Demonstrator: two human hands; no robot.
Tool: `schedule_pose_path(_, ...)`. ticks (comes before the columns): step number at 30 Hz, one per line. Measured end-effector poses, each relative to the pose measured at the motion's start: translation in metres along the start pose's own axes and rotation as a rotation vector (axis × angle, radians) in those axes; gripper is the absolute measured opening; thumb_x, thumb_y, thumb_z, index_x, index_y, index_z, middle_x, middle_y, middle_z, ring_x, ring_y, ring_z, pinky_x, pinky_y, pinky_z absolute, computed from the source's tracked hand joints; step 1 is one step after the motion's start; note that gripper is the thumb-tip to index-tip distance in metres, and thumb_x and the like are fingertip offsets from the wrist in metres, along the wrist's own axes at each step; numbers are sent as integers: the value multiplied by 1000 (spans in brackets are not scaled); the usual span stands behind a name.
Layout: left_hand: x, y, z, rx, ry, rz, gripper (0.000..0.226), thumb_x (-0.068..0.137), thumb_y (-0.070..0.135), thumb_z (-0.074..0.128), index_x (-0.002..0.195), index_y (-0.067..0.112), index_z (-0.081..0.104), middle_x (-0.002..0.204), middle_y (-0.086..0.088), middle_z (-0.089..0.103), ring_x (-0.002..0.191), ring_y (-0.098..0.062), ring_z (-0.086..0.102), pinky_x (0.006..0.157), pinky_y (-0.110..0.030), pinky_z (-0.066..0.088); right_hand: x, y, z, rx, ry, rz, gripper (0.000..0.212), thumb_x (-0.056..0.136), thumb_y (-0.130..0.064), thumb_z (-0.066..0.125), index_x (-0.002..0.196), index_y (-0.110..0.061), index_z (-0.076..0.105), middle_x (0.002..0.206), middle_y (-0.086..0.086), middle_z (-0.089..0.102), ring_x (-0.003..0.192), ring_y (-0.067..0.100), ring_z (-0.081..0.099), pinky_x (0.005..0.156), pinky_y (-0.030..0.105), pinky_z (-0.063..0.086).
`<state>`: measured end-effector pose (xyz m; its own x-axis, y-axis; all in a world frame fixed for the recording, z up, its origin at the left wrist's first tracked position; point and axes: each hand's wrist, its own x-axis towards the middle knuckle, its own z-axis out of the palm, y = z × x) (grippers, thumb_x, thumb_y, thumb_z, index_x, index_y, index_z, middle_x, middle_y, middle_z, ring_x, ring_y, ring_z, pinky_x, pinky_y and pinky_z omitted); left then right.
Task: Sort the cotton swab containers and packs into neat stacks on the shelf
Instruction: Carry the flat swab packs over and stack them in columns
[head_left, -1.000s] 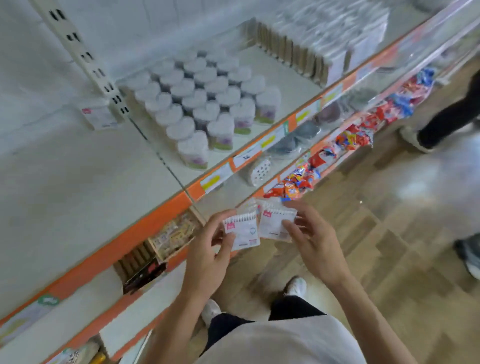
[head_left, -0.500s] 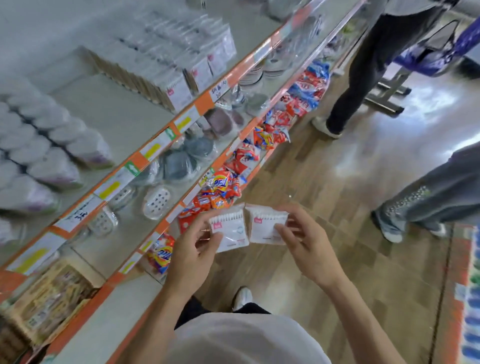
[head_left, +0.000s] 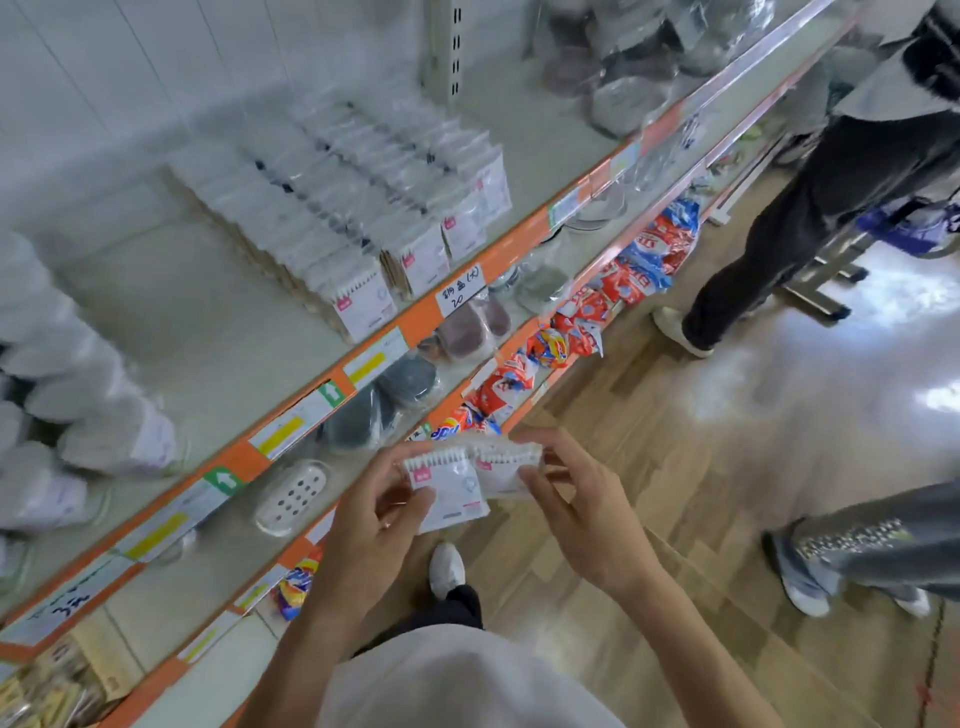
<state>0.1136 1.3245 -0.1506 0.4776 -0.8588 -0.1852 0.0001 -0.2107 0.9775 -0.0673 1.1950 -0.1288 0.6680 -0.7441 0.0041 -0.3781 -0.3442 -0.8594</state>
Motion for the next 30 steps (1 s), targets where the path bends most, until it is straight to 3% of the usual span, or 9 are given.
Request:
schedule_pose_path(2,29,11,2,12,-4,13,36,96,1,61,123,25,61,111,8,72,105,-11,69,79,-20,56,28,3,-11,-16,-13,11,28,102,-24,54,123,-44,55,100,-15,68,100,8,66,94,33,52)
schedule_pose_path(7,91,38,0,82,-44,84,36,98,3,60,127,25,60,115,5,70,108,-12,68,87,-30,58,91,11,-33,31,-11,-2,27,101,-21,56,122,-39,57,102,-10,70,100,9,67,93,30,53)
schedule_pose_path(12,126,61,5,101,-51,107,35,98,4,60,127,24,60,120,7,69,112,-12,67,87,-26,57,127,21,-53,281,54,65,26,97,-14,65,110,-37,67,83,10,66,80,22,66,75,28,53)
schedule_pose_path(18,174,88,34,142,64,141,36,97,7,62,127,26,60,113,10,70,107,-8,68,83,-20,56,189,40,-97,396,-17,21,24,95,-15,64,109,-33,67,78,17,61,77,33,59,72,26,49)
schedule_pose_path(22,212,113,61,208,189,168,33,95,11,64,125,23,60,96,28,65,97,-1,66,82,-15,51,248,50,-126,343,-115,-36,28,96,-12,63,109,-36,66,69,0,55,67,15,52,67,16,41)
schedule_pose_path(26,249,138,81,233,281,205,33,94,15,65,126,23,61,87,23,62,87,-5,66,81,-16,49,307,53,-157,360,-178,-96,27,97,-11,63,111,-34,66,67,-3,53,65,13,51,64,17,41)
schedule_pose_path(30,282,159,94,239,367,216,34,92,23,63,126,24,60,85,23,62,81,-2,66,76,-14,50,361,52,-178,340,-258,-180,22,96,-6,62,113,-20,64,64,-20,57,62,-2,54,62,8,38)
